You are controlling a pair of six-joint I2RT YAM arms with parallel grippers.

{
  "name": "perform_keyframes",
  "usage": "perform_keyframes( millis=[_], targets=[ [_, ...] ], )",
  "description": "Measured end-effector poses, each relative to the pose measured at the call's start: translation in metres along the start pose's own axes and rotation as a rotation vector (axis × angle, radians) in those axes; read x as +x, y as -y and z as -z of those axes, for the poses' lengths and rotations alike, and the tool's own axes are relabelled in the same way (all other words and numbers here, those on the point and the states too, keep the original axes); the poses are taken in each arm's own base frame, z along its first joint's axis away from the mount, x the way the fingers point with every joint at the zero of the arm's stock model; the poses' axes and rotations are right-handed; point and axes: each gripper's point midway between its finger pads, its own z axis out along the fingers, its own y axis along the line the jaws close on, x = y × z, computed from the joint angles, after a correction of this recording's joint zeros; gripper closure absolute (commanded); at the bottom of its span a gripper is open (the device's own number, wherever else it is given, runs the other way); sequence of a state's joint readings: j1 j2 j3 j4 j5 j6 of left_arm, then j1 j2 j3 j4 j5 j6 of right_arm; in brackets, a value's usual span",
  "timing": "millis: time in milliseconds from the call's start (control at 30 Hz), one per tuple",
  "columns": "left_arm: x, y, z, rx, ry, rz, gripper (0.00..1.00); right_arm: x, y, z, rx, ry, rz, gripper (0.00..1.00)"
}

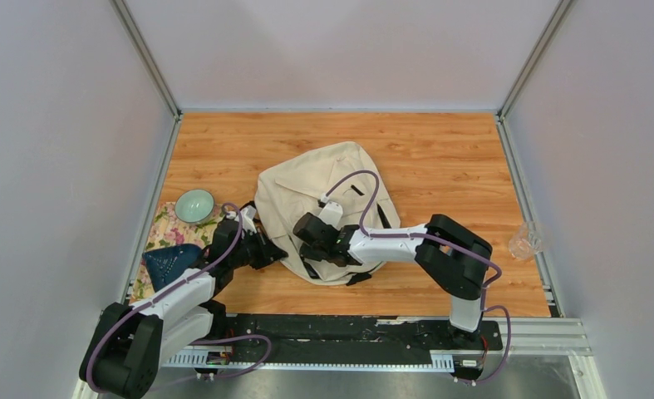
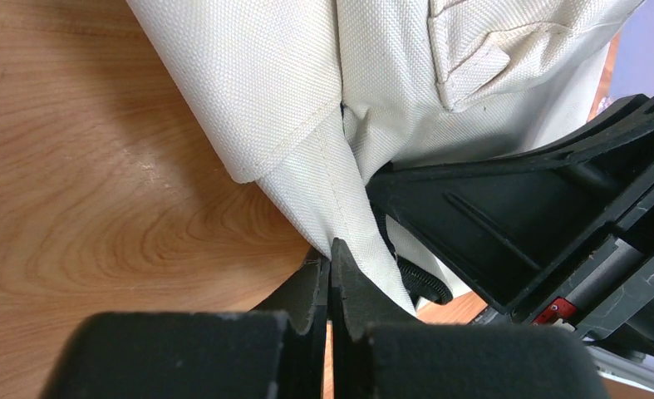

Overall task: Pack the student bag
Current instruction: Zip the student bag at the center of the board.

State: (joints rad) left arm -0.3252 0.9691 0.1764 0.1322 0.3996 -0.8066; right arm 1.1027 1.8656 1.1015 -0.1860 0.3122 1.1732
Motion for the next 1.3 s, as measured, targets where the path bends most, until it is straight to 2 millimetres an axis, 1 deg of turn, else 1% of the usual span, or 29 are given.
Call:
perform_keyframes(
  millis=[33, 167, 267, 400, 533, 700, 833, 967, 1133, 1300],
  targets=[
    [0.000, 0.000, 0.000, 0.000, 0.000, 0.000, 1.00, 0.000, 0.000, 0.000, -0.001, 0.000, 0.001, 1.00],
    [0.000, 0.001, 0.000, 0.004, 0.001, -0.001, 1.00, -0.001, 0.000, 0.001, -0.008, 0.004, 0.015, 1.00],
    [0.000, 0.002, 0.000, 0.009, -0.001, -0.002, 1.00, -0.002, 0.002, 0.006, -0.029, 0.012, 0.031, 1.00],
    [0.002, 0.002, 0.000, 0.010, -0.010, 0.000, 1.00, -0.007, 0.006, 0.025, -0.077, 0.029, 0.070, 1.00],
    [0.003, 0.001, -0.001, 0.009, -0.016, 0.002, 1.00, -0.008, 0.002, 0.044, -0.151, 0.038, 0.101, 1.00],
    [0.004, 0.000, -0.001, 0.006, -0.020, 0.004, 1.00, 0.002, -0.005, 0.057, -0.244, 0.021, 0.142, 1.00],
    [0.004, -0.001, -0.002, 0.004, -0.023, 0.005, 1.00, 0.015, -0.004, 0.062, -0.271, -0.001, 0.178, 1.00],
    [0.004, 0.000, -0.002, 0.006, -0.027, 0.006, 1.00, 0.024, -0.008, 0.073, -0.306, -0.010, 0.206, 1.00],
    [0.006, 0.002, -0.001, 0.015, -0.035, 0.006, 1.00, 0.026, -0.014, 0.085, -0.336, -0.002, 0.216, 1.00],
    [0.006, 0.004, -0.001, 0.025, -0.040, 0.005, 1.00, 0.030, -0.011, 0.094, -0.337, 0.001, 0.236, 1.00]
  ],
)
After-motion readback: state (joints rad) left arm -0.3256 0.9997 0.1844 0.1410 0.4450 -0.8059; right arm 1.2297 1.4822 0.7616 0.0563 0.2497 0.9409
